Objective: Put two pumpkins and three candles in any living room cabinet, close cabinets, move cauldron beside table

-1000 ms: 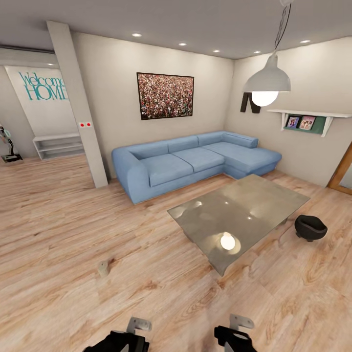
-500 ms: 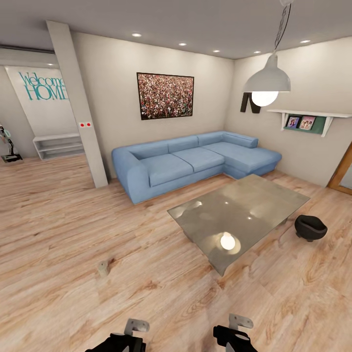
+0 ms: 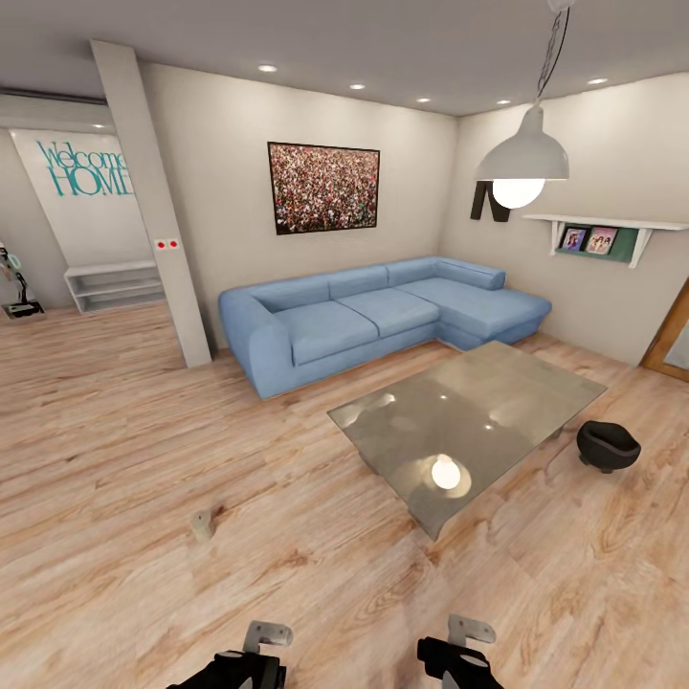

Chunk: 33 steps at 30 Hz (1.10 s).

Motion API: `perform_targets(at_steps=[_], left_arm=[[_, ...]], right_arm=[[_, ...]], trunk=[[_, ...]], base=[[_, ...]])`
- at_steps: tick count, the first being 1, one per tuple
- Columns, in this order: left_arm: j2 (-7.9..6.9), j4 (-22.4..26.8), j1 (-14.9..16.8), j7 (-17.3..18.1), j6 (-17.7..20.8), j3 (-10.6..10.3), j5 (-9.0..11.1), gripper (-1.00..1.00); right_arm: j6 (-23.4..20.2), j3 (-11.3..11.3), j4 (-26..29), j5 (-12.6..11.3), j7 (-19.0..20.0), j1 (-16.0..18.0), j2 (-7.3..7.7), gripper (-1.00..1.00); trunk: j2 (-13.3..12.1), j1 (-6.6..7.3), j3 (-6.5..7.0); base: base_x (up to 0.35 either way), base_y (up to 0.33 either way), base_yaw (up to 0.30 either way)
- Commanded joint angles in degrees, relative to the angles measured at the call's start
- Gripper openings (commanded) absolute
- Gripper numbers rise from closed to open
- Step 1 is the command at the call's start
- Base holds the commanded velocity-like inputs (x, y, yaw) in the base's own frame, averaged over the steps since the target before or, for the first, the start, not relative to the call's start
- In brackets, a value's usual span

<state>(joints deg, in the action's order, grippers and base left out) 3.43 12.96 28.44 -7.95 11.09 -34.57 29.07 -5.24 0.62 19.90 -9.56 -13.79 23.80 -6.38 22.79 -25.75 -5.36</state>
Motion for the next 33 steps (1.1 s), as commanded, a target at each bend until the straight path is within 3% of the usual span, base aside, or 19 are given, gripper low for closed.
perform_targets(at_steps=[1,8,13,15,18,21,23,30,33], left_arm=[[-0.06,0.13,0.04,-0.4,0.2,-0.49,0.55,1.0],[-0.09,0.07,0.03,-0.32,-0.89,-0.5,0.49,1.0],[-0.11,0.05,0.03,-0.31,-1.36,-0.5,0.47,1.0],[-0.15,0.05,0.03,-0.29,-1.56,-0.51,0.47,1.0],[-0.17,0.05,0.03,-0.28,-2.35,-0.52,0.46,1.0],[-0.18,0.05,0.03,-0.27,-2.63,-0.52,0.46,1.0],[-0.18,0.05,0.03,-0.26,-2.72,-0.51,0.46,1.0],[-0.18,0.05,0.03,-0.28,-2.81,-0.5,0.46,1.0],[-0.18,0.05,0.03,-0.24,-2.87,-0.5,0.46,1.0]], right_arm=[[-0.28,0.06,0.14,-0.27,-0.21,0.02,0.0,1.0],[-0.17,-0.06,0.57,-0.15,0.14,0.02,-0.01,1.0],[-0.7,-0.53,9.85,0.31,6.74,-1.69,-0.21,1.0],[-1.56,-1.79,15.46,0.42,8.72,-3.78,-0.3,1.0],[-5.85,-6.09,22.89,0.45,10.12,-5.78,-0.36,1.0],[-10.71,-8.49,28.23,0.29,10.58,-6.35,-0.47,1.0],[-14.1,-9.37,31.24,0.23,10.76,-6.55,-0.56,1.0],[-19.6,-10.36,40.04,-0.19,11.25,-7.02,-0.43,1.0],[-25.93,-11.05,46.06,-0.31,11.49,-7.58,-0.5,1.0]], trunk=[[0.13,-0.03,-0.13],[0.13,-0.03,-0.13],[0.13,-0.03,-0.13],[0.13,-0.03,-0.13],[0.13,-0.03,-0.13],[0.13,-0.03,-0.13],[0.13,-0.03,-0.13],[0.13,-0.03,-0.13],[0.13,-0.03,-0.13]], base=[[0.0,0.0,0.0],[0.0,0.0,0.0],[0.0,0.0,0.0],[0.0,0.0,0.0],[0.0,0.0,0.0],[0.0,0.0,0.0],[0.0,0.0,0.0],[0.0,0.0,0.0],[0.0,0.0,0.0]])
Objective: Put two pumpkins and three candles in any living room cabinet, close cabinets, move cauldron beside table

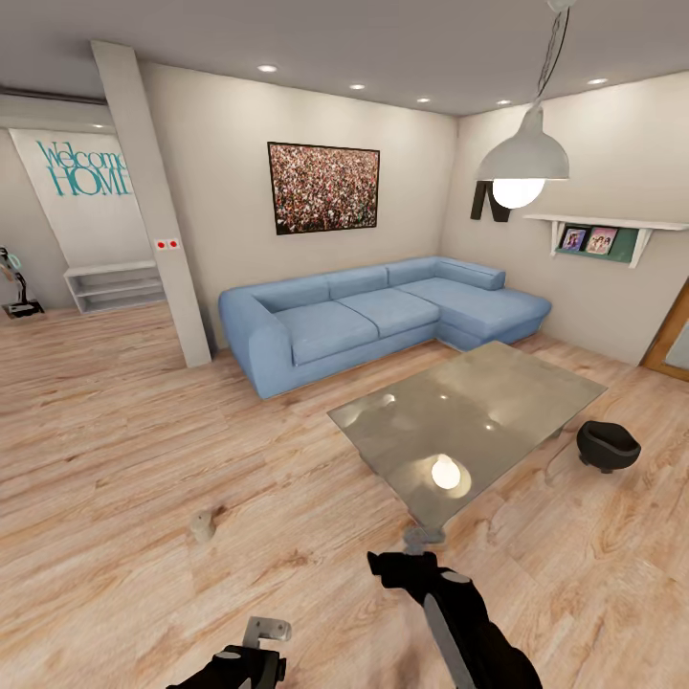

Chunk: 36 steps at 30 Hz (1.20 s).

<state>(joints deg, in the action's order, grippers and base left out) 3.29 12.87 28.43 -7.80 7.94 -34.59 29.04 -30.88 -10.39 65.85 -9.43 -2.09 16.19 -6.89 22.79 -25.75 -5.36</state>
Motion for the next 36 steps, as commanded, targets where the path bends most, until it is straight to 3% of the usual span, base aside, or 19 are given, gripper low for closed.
perform_targets(at_steps=[1,4,7,20,26,36], left_arm=[[-0.03,0.13,0.04,-0.39,0.17,-0.5,0.49,1.0],[-0.03,0.12,0.04,-0.38,-0.86,-0.55,0.46,1.0],[-0.03,0.12,0.07,-0.38,-1.46,-0.55,0.47,1.0],[-0.04,0.23,1.93,-0.08,-0.92,-0.45,0.71,1.0],[-0.1,0.13,2.05,-0.12,-1.23,-0.45,2.49,1.0],[-0.12,0.13,2.05,-0.2,-1.35,-0.5,2.94,1.0]], right_arm=[[-2.06,-1.06,2.12,-0.46,0.18,-0.07,0.01,1.0],[-4.48,-3.57,5.32,-0.57,1.79,-0.21,0.17,1.0],[-5.63,-4.58,6.71,-0.58,3.19,-0.26,0.2,1.0],[-6.29,-4.78,7.54,-0.59,3.92,-0.28,0.38,1.0],[-6.22,-4.86,7.6,-0.59,3.93,-0.28,0.33,1.0],[-6.21,-4.89,7.63,-0.59,3.93,-0.28,0.29,1.0]], trunk=[[0.12,-0.04,-0.13],[0.12,-0.04,-0.13],[0.12,-0.04,-0.13],[0.12,-0.04,-0.13],[0.12,-0.04,-0.13],[0.12,-0.04,-0.13]], base=[[0.0,0.0,0.0],[0.0,0.0,0.0],[0.0,0.0,0.0],[0.0,0.0,0.0],[0.0,0.0,0.0],[0.0,0.0,0.0]])
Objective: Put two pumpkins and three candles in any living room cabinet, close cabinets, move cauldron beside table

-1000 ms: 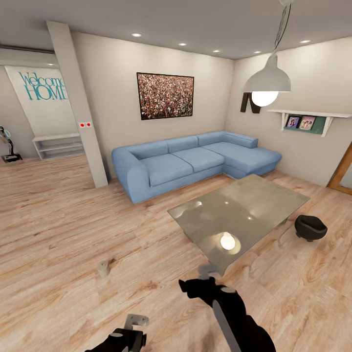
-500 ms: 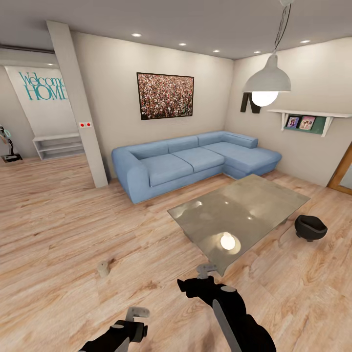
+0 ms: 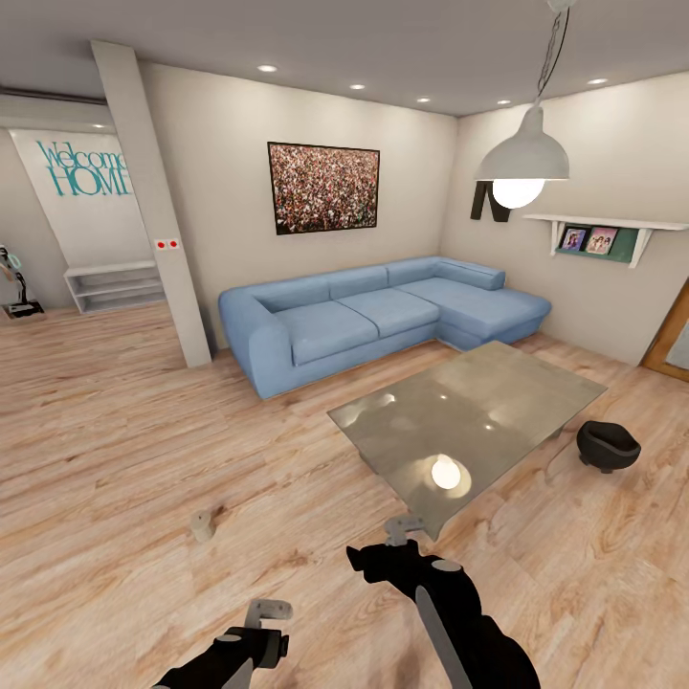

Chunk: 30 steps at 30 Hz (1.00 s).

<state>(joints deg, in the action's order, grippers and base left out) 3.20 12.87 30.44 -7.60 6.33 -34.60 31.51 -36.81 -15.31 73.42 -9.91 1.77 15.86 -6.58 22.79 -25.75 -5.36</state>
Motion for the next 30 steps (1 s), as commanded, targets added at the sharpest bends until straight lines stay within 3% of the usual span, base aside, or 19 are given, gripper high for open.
perform_targets(at_steps=[1,7,30], left_arm=[[-0.03,0.13,0.03,-0.42,0.26,-0.48,0.47,1.0],[-0.04,0.23,-0.02,-0.75,0.28,-0.53,0.48,1.0],[-0.04,0.13,-0.12,-0.9,-1.61,-0.54,0.49,1.0]], right_arm=[[-0.28,0.05,0.06,-0.11,0.08,0.05,0.01,1.0],[-0.28,0.25,0.06,-0.11,0.08,0.05,0.07,1.0],[-0.37,-0.18,1.98,-0.17,0.16,0.01,-0.06,1.0]], trunk=[[0.13,-0.04,-0.13],[0.13,-0.04,-0.13],[9.35,-5.09,-4.26]], base=[[0.0,0.0,0.0],[0.0,0.0,0.0],[0.0,0.0,0.0]])
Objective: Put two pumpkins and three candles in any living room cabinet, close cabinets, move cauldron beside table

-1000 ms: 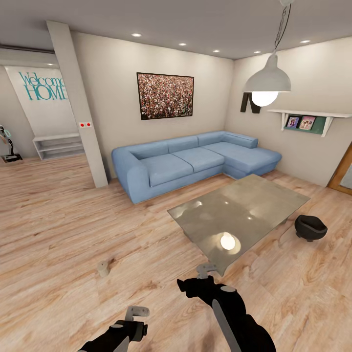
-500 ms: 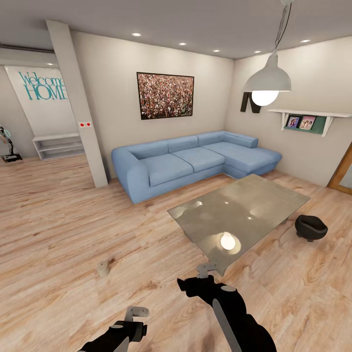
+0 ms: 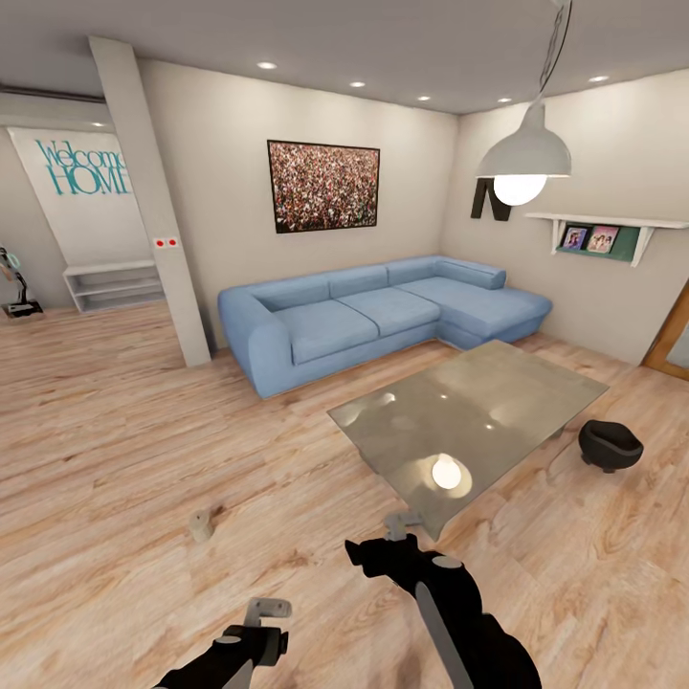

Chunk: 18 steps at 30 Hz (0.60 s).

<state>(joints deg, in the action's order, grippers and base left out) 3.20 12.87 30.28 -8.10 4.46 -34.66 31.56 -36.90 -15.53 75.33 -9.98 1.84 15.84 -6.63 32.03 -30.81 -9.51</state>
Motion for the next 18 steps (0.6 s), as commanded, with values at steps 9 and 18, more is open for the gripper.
perform_targets(at_steps=[9,18], left_arm=[[-0.03,0.13,0.04,-0.27,0.12,-0.5,0.43,1.0],[-0.03,0.13,0.04,-0.25,0.11,-0.55,0.36,1.0]], right_arm=[[-3.61,0.11,6.69,-0.07,9.54,-2.79,0.19,1.0],[-5.28,0.28,7.52,0.03,13.95,-3.25,0.23,1.0]], trunk=[[3.72,-2.0,-1.72],[7.33,-3.98,-3.34]], base=[[0.0,0.0,0.0],[0.0,0.0,0.0]])
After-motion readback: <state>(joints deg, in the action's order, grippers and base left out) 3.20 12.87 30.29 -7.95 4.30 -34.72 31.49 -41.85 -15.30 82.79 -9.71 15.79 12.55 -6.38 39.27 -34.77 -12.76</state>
